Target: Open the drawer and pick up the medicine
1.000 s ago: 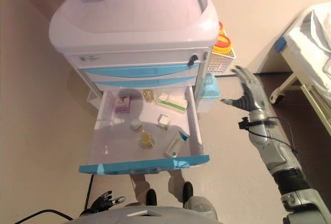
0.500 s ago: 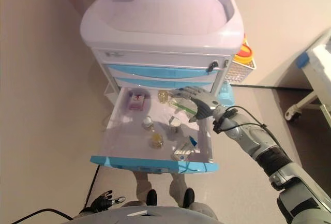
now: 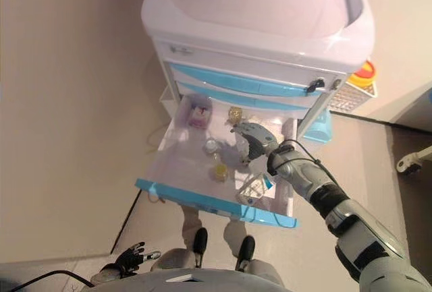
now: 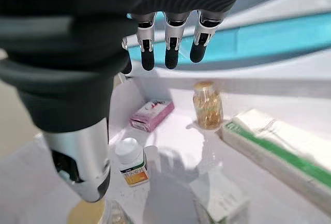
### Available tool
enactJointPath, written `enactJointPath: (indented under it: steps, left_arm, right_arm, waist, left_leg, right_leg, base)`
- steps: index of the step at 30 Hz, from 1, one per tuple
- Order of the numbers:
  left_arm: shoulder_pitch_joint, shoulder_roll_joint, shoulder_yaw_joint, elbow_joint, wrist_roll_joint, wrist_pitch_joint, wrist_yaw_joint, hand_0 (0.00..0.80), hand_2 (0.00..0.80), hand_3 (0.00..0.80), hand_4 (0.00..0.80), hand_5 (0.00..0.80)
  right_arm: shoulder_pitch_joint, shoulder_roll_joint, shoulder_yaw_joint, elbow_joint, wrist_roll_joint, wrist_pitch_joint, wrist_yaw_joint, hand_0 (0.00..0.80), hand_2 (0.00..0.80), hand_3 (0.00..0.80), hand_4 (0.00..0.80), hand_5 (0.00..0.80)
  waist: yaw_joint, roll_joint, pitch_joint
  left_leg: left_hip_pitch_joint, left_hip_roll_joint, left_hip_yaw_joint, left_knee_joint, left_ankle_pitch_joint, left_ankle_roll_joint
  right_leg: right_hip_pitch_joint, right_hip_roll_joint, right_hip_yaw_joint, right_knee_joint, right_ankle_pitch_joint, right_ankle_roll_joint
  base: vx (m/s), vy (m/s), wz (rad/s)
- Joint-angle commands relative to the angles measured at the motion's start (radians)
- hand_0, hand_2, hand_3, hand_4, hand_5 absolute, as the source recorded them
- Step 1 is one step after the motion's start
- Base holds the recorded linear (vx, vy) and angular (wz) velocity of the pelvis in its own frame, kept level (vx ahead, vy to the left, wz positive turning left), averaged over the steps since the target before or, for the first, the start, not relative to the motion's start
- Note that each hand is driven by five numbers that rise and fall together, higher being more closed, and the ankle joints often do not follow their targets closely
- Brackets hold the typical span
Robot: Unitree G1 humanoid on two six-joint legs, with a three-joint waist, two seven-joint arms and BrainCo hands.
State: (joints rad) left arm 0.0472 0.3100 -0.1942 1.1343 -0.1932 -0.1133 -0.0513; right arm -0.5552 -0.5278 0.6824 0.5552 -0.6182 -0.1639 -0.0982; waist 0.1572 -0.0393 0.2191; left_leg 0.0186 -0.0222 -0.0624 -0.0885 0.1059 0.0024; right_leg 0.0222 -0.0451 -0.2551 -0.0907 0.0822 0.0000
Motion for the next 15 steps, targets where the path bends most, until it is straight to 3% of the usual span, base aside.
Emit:
enactJointPath:
  steps: [1, 15]
  left_arm:
    - [-0.043, 0.033, -0.058, 0.011, 0.021, -0.03, -0.003, 0.0, 0.0, 0.0, 0.0, 0.0]
    - [-0.057, 0.056, -0.102, -0.003, -0.005, -0.069, 0.0, 0.0, 0.0, 0.0, 0.0, 0.0]
  right_arm:
    - [-0.134, 0.011, 0.024, 0.028, -0.014, 0.018, -0.07, 0.0, 0.0, 0.0, 0.0, 0.0]
    - [-0.274, 0.082, 0.045, 0.231, 0.007, 0.056, -0.137, 0.0, 0.0, 0.0, 0.0, 0.0]
  waist:
    - [0.042, -0.002, 0.025]
    - [0.111, 0.016, 0.071]
  left_leg:
    - [-0.039, -0.071, -0.014, 0.059, -0.138, 0.045]
    - [-0.09, -0.087, -0.066, 0.057, -0.117, 0.053]
  right_leg:
    - [-0.015, -0.048, 0.025, 0.136, -0.096, 0.085]
    - [-0.042, -0.07, -0.022, 0.15, -0.091, 0.104]
  base:
    - [0.011, 0.009, 0.29]
    - [0.034, 0.008, 0.19]
